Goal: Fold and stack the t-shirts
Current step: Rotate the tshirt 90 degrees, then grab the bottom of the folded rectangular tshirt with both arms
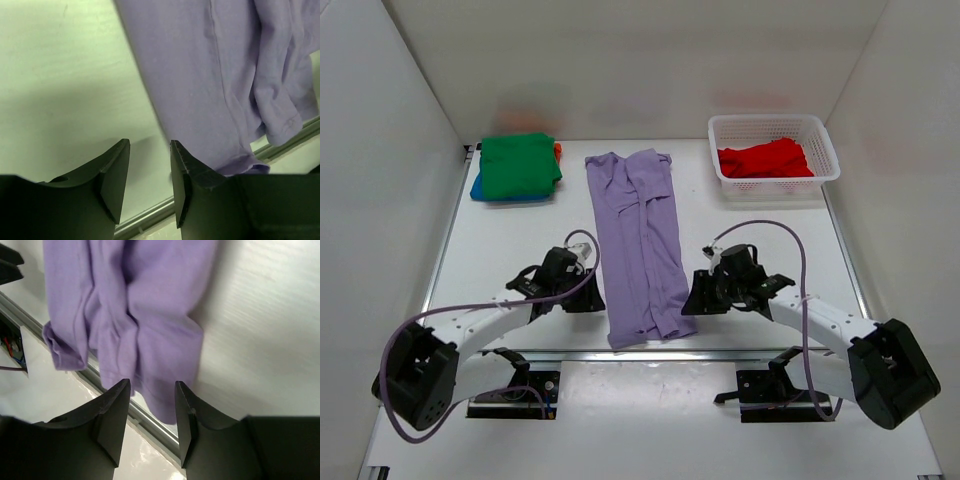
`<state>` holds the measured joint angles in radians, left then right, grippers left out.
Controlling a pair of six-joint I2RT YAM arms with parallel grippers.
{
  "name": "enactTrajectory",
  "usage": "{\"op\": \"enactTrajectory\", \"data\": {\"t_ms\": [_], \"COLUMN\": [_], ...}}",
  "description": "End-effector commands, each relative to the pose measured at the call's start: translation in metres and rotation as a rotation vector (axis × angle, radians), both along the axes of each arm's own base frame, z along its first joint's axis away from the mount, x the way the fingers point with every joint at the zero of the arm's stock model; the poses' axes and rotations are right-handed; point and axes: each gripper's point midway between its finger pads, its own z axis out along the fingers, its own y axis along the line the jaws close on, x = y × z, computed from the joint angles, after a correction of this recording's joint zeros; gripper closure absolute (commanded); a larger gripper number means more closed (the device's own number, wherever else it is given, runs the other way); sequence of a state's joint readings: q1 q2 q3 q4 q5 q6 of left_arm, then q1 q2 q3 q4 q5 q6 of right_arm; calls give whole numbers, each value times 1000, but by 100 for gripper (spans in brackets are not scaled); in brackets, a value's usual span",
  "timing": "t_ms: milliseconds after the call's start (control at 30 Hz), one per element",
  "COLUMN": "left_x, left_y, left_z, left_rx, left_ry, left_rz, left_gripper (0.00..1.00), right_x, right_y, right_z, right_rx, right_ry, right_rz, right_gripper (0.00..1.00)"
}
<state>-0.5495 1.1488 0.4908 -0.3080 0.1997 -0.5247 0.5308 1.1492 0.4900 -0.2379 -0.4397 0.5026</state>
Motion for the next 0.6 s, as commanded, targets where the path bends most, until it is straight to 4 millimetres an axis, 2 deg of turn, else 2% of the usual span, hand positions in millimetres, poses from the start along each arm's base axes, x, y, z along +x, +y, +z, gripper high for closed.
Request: {"op": "enactTrajectory", "data": {"t_ms": [0,33,133,333,467,567], "left_x": [11,8,-2,-36,-51,-54], "left_y": [-23,-26,-34,-54,-53,-51], "left_z": [29,31,30,15,5,5], "left_rx": [-169,-192,-216,-211,-198,-189], "left_ry": [-73,-61,-30,55,92,88], "left_rz": [59,60,50,-35,-59,-66], "left_gripper": [51,48,46,50,55,55], "right_x": [-8,-5,-11,-22,-32,-40], "right_y": [-9,-10,-18,-18,-13,-10], "right_z": [-6,-2,-10,-14,-19,-24], "right_rx": [22,35,28,31,42,42], "right_ry": [23,13,39,74,103,130], "right_rz": [-27,-30,-37,10,38,53], "right_gripper": [61,61,61,58,59,59]}}
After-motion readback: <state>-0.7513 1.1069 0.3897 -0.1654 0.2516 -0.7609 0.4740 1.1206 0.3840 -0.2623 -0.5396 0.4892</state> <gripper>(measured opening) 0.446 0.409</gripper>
